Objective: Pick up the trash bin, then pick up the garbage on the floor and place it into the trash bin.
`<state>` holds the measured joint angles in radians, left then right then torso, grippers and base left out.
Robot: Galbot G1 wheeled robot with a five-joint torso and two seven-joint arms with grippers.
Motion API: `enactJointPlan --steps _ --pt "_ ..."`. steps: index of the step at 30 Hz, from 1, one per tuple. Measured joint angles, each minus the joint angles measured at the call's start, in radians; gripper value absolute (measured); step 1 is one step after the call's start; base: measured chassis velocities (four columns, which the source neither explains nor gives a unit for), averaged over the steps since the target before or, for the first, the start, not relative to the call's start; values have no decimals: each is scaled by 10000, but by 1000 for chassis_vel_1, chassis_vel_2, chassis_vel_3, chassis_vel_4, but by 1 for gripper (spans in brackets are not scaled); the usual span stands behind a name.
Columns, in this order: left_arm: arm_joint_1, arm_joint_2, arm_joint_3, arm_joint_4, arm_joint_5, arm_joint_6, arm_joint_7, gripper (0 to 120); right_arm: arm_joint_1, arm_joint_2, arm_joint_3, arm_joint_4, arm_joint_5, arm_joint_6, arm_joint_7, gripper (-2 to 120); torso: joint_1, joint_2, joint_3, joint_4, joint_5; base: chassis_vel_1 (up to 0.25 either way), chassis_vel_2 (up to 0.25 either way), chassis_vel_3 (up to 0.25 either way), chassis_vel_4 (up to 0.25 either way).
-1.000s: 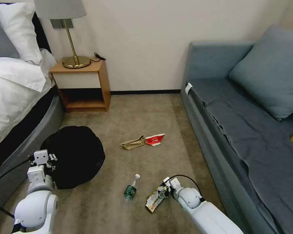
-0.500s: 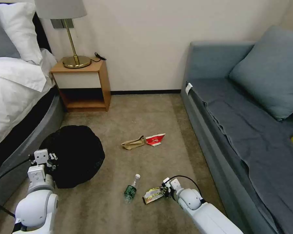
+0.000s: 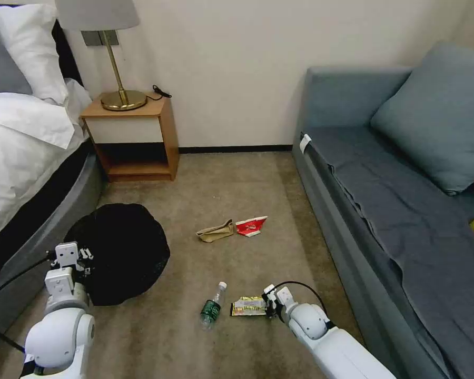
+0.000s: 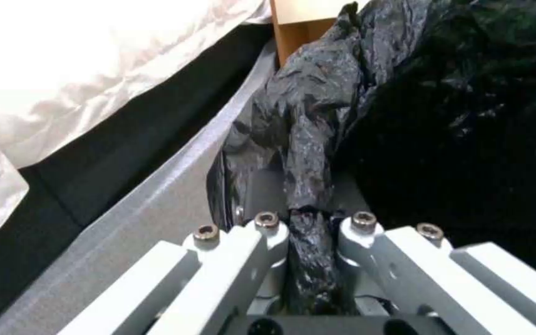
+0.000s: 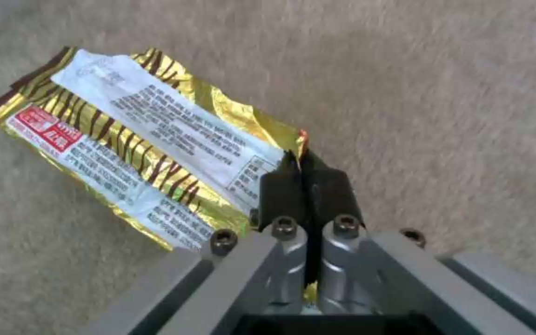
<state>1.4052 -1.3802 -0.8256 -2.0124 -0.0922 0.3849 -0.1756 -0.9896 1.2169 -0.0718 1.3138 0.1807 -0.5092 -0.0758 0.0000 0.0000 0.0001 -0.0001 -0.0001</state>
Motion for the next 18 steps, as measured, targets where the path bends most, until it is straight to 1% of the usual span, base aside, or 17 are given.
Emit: enactJointPlan --steps 9,16,18 --pt "146 48 19 -70 -62 -1 36 4 -213 -216 625 1080 8 -100 5 0 0 0 0 1 1 0 0 0 0" --pt "352 126 129 -213 -60 -37 104 4 -266 -447 1500 2465 275 -240 17 0 0 0 0 0 1 0 0 0 0" --pt "367 153 178 -258 -47 -37 106 4 -226 -445 1622 2660 312 -261 17 0 0 0 0 0 1 0 0 0 0"
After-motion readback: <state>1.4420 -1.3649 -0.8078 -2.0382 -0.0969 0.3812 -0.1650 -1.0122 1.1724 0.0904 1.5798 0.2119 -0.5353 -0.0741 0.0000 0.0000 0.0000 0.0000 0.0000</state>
